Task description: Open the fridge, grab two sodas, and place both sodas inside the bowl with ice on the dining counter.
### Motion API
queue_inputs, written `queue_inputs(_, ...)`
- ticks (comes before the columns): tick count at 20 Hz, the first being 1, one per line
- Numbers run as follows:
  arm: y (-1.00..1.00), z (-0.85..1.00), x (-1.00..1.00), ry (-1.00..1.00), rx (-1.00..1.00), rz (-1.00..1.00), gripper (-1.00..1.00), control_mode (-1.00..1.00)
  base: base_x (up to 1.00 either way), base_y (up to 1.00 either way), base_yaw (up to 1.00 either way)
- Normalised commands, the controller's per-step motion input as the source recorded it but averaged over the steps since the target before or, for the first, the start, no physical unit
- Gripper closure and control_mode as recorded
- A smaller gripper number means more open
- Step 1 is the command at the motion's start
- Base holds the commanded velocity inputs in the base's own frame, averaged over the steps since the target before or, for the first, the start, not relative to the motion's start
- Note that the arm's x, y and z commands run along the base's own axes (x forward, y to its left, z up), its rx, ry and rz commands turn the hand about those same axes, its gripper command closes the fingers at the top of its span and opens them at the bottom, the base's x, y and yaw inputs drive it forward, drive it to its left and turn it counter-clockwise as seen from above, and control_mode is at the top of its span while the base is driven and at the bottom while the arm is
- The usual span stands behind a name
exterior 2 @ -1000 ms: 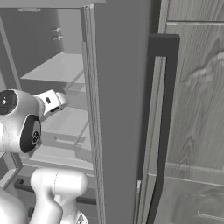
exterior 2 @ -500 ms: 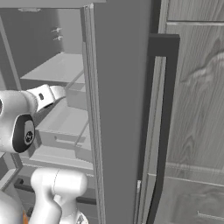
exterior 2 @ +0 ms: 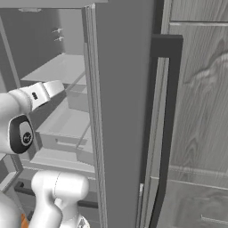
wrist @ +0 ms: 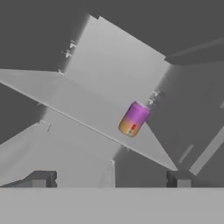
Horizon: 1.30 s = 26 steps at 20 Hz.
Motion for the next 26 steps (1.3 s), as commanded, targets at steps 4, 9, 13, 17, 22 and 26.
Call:
queue_inputs(4,0.05,-0.07,0.15,-0.06,0.03,-0.04,-1.00,-1.00,0.00,0.00,0.00)
queue_inputs(9,-0.04,-0.02,0.00,0.00,0.20,0.00,-1.00,-1.00,0.00,0.00,0.00)
queue_inputs(13,-0.17,0.03,0.00,0.00,0.27,0.00,-1.00,-1.00,0.00,0.00,0.00)
queue_inputs(17,-0.26,0.12,0.06,0.00,0.21,0.00,-1.00,-1.00,0.00,0.00,0.00)
queue_inputs(22,-0.09,0.00,0.31,0.07,0.07,-0.02,-1.00,-1.00,0.00,0.00,0.00)
queue_inputs(26,0.00,0.04,0.39,0.09,0.00,-0.07,-1.00,-1.00,0.00,0.00,0.00)
